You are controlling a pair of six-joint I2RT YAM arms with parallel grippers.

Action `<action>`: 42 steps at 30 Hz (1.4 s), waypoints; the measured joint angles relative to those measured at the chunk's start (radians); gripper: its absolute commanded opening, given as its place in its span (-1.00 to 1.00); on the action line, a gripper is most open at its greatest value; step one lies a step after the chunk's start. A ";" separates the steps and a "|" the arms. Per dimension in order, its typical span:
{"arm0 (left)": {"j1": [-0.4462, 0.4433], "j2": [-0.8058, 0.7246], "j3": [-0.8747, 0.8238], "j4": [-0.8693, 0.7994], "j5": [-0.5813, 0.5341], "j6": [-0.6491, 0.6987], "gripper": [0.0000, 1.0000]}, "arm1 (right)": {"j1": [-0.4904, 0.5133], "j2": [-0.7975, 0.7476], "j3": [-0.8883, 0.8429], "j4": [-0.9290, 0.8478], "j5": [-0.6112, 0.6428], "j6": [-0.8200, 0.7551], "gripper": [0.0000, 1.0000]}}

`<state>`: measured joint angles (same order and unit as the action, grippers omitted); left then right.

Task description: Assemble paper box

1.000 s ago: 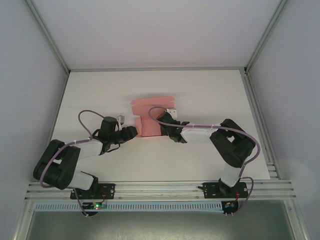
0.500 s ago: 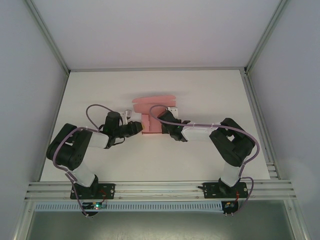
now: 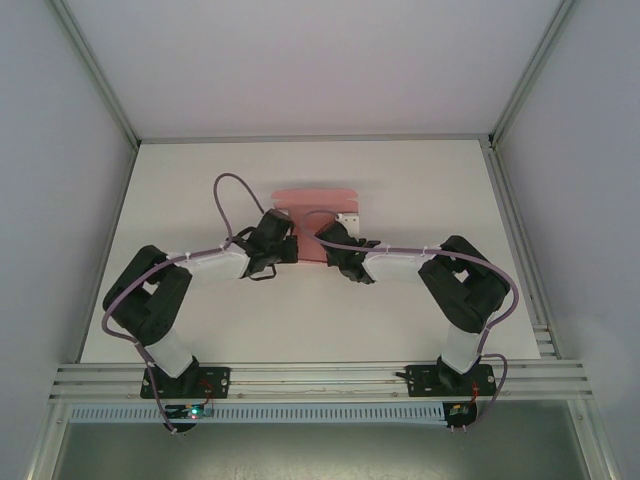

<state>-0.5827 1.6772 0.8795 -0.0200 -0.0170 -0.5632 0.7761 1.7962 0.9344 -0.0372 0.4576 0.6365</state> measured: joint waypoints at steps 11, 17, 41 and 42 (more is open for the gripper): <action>-0.129 0.142 0.315 -0.457 -0.416 -0.076 -1.00 | 0.005 -0.029 -0.026 0.038 -0.038 0.068 -1.00; -0.156 0.174 0.458 -0.689 -0.486 -0.199 -1.00 | 0.005 -0.082 -0.060 0.058 -0.069 0.121 -1.00; -0.155 0.089 0.192 -0.405 -0.398 -0.135 -0.80 | 0.024 -0.118 -0.117 0.099 -0.092 0.102 -1.00; -0.155 0.092 0.191 -0.392 -0.399 -0.123 -0.76 | 0.021 -0.118 -0.117 0.102 -0.092 0.094 -1.00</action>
<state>-0.7376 1.7691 1.0706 -0.4122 -0.4164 -0.6861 0.7975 1.6779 0.8173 0.0650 0.3656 0.7307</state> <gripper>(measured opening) 0.094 0.079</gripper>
